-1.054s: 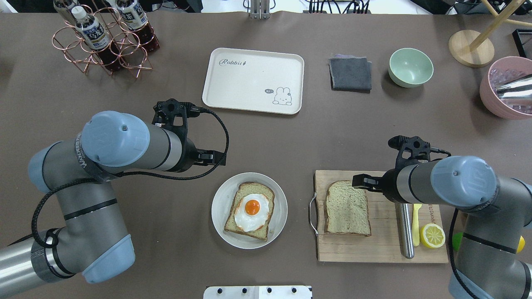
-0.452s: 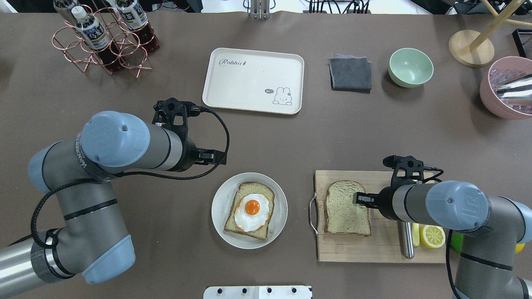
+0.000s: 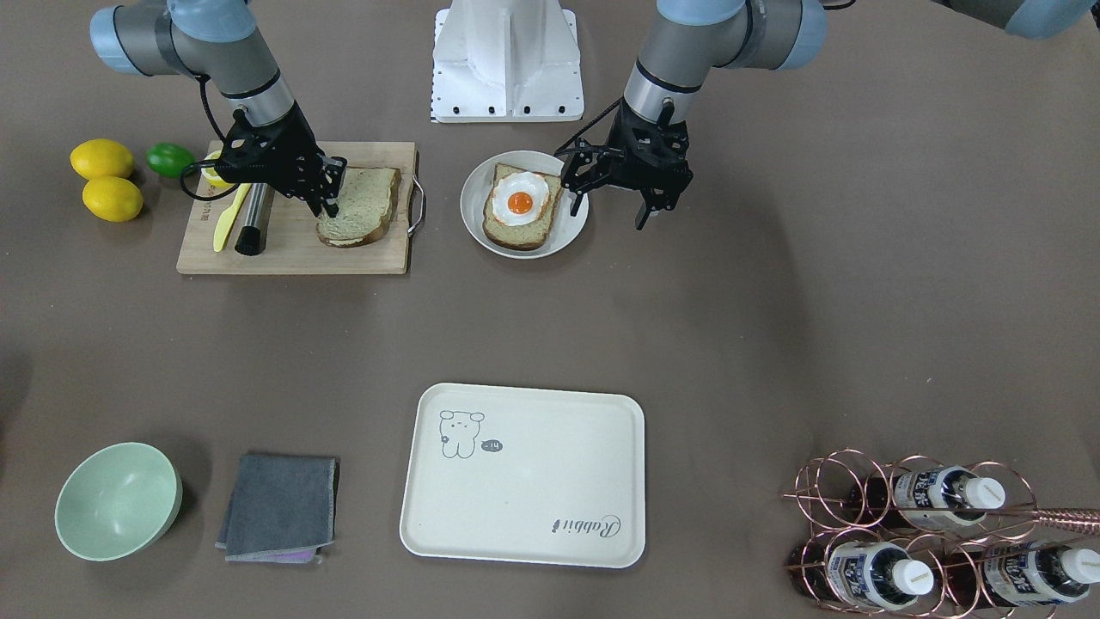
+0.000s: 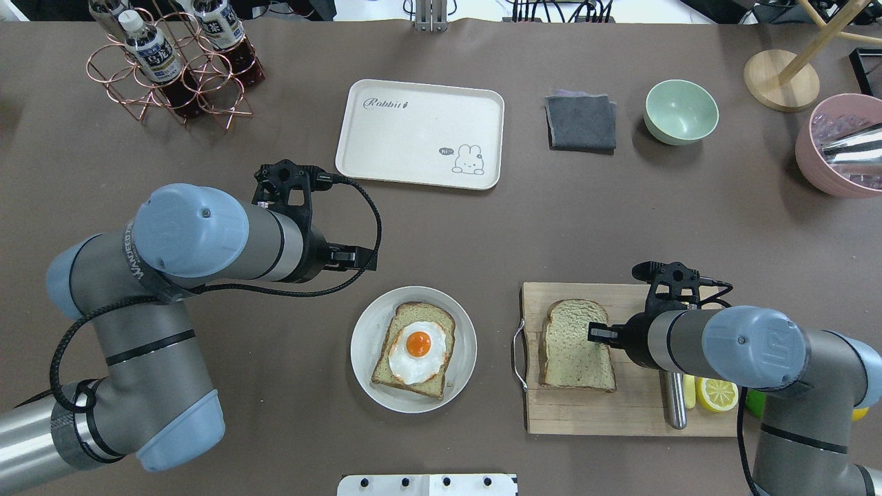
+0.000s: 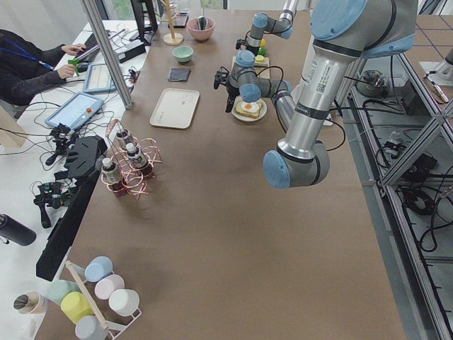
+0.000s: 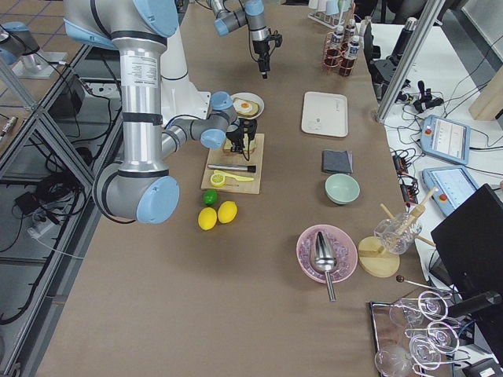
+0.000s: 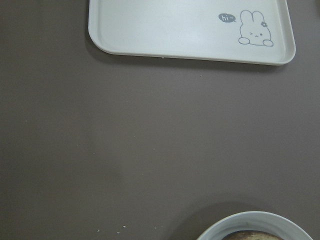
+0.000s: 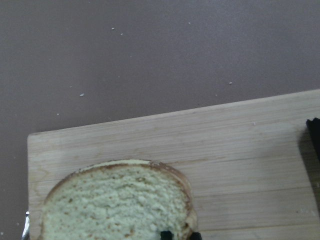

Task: Make sandwich and place on tray
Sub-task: 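Grasp the bread slice with the right gripper and lift it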

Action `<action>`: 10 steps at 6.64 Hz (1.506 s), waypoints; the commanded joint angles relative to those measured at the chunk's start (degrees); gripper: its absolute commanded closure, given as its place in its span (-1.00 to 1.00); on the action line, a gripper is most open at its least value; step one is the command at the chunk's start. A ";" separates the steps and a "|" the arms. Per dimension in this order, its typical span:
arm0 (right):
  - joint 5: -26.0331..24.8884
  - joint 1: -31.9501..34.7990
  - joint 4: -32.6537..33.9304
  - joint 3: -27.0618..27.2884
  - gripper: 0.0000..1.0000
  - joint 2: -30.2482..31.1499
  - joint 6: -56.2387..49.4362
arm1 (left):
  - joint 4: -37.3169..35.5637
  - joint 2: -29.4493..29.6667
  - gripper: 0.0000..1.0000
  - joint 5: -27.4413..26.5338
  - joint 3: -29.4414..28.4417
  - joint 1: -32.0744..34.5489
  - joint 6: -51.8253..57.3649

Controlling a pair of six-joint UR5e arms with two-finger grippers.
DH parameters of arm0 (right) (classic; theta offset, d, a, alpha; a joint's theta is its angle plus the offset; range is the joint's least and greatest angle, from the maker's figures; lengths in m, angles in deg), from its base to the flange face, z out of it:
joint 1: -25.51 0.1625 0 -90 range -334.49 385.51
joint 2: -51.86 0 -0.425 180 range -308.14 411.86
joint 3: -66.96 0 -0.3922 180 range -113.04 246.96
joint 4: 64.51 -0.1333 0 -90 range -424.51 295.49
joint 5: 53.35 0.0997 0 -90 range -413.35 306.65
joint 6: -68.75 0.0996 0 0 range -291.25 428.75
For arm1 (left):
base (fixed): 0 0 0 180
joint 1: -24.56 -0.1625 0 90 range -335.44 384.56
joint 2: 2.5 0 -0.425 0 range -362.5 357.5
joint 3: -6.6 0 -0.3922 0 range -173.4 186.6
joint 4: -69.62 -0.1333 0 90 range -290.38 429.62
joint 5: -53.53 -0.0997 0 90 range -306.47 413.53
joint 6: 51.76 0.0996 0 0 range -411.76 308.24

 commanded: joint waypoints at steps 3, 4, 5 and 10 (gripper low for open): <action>3.70 4.04 0.09 2.66 1.00 -0.35 -0.61 | 0.09 0.14 -0.95 0.06 0.19 0.00 -0.02; 5.81 6.07 0.09 2.76 1.00 -0.88 -0.70 | 0.09 0.05 -0.95 0.23 0.54 0.00 -0.02; 7.31 6.96 0.09 3.19 1.00 -2.19 -0.79 | 0.09 0.05 -0.95 0.41 0.90 0.00 0.07; 6.54 3.02 6.19 0.83 1.00 -16.74 -0.09 | 0.09 -2.40 -0.95 0.94 2.22 1.22 3.12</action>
